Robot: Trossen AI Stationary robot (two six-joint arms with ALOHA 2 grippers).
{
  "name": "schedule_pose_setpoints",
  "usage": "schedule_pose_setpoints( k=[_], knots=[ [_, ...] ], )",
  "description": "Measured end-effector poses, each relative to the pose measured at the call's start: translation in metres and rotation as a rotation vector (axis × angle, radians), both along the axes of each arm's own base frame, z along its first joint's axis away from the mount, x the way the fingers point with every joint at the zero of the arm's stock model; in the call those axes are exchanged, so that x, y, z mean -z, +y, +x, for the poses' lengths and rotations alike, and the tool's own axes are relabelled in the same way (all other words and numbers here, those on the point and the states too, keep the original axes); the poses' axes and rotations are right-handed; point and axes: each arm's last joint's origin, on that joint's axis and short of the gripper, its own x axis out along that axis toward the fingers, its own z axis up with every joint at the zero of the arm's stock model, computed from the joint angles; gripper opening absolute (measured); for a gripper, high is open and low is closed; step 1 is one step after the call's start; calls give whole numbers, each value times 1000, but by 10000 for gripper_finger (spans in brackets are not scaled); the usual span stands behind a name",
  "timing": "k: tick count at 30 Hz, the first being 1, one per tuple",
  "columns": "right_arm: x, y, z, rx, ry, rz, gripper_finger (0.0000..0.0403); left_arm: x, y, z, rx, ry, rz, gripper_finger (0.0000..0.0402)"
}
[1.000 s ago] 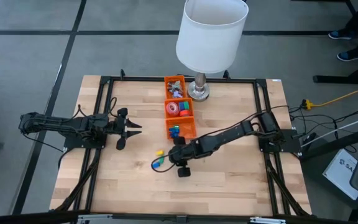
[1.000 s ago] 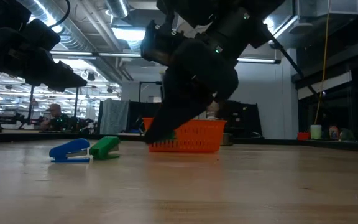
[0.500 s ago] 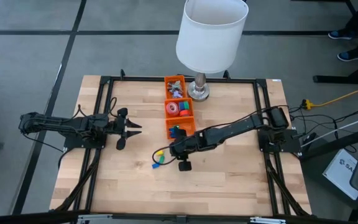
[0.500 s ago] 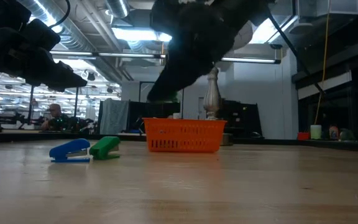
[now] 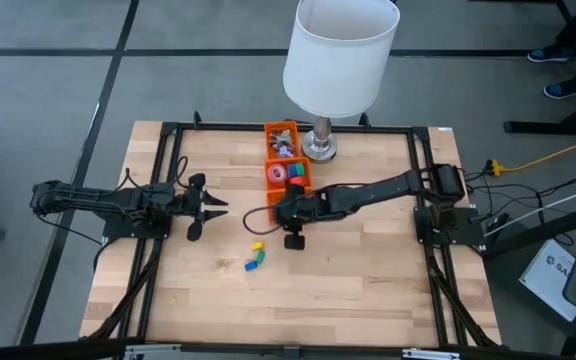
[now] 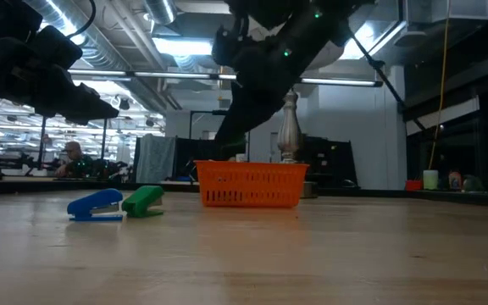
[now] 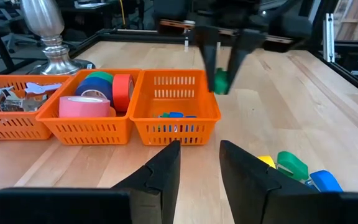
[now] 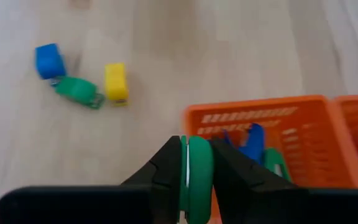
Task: Pick and place Stapler, Stapler remover, tape
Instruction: Put the green stapler into the bottom orange basket
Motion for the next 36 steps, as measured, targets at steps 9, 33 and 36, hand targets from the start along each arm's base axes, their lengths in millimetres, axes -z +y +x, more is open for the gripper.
schedule_pose_setpoints(
  k=[9,33,36],
  knots=[
    [1,-27,1,45,12,-18,72,0,0,0,0,0,0,109],
    [41,-70,-24,110,126,-47,82,0,0,0,0,0,0,107],
    [41,-78,-25,126,132,-32,91,0,0,0,0,0,0,109]
  ],
)
